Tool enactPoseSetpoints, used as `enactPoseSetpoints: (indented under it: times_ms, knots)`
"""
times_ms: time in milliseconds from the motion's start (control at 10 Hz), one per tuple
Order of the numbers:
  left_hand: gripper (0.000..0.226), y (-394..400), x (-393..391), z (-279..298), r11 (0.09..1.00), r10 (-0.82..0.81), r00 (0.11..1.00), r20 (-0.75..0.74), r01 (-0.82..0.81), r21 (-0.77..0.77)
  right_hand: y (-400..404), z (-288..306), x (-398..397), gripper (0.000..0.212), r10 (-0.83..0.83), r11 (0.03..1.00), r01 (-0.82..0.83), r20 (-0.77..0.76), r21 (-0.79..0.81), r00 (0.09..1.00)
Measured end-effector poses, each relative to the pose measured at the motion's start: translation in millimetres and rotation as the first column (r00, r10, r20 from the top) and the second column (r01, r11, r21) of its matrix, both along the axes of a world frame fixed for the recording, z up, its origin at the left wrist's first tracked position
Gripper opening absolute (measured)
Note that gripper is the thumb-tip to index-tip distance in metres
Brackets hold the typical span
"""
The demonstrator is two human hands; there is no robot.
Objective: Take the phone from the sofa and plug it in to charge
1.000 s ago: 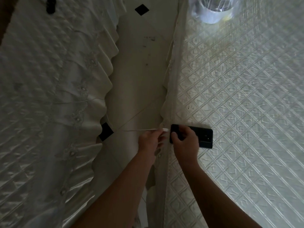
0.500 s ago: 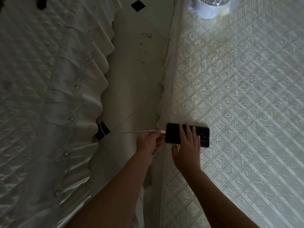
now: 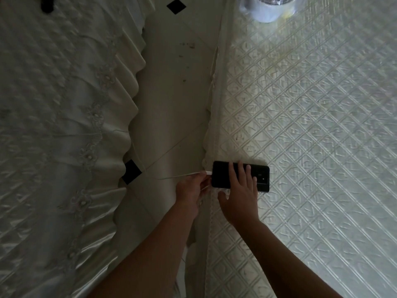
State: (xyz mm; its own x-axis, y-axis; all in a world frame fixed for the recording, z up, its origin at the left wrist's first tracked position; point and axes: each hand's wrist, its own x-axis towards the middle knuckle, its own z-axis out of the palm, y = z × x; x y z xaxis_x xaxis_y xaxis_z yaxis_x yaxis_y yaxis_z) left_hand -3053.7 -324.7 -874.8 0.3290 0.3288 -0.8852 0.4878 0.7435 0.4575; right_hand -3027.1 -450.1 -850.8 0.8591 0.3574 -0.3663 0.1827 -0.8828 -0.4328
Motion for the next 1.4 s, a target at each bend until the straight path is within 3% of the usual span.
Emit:
enactPoseSetpoints:
  times_ms: [200, 400, 600, 1000, 1200, 1400]
  knots:
    - [0.014, -3, 0, 2, 1.0, 0.018, 1.0, -0.014, -0.018, 0.008, 0, -1, 0, 0.085, 0.004, 1.0, -0.004, -0.005, -0.005, 1.0]
    - [0.03, -4, 1, 3, 1.0, 0.001, 1.0, -0.008, -0.001, 0.017, 1, 1, 1, 0.086, 0.005, 1.0, -0.005, -0.024, -0.004, 1.0]
    - [0.014, -4, 1, 4, 0.999, -0.001, 1.0, -0.028, 0.002, 0.036, 0, 1, 1, 0.09, 0.027, 0.999, -0.028, -0.028, -0.026, 0.999]
    - [0.019, -5, -5, 15, 0.998, -0.054, 0.999, -0.011, 0.054, 0.019, -3, 2, 5, 0.091, 0.032, 0.999, -0.031, -0.078, 0.016, 0.996]
    - [0.027, -7, -12, 34, 0.994, -0.106, 0.994, 0.005, 0.106, 0.008, -5, 21, 21, 0.061, -0.134, 0.951, 0.189, -0.222, 0.247, 0.966]
    - [0.025, -11, -16, 57, 0.962, -0.177, 0.984, -0.018, 0.177, 0.208, -10, 60, 22, 0.049, -0.293, 0.754, 0.511, -0.485, 0.413, 0.824]
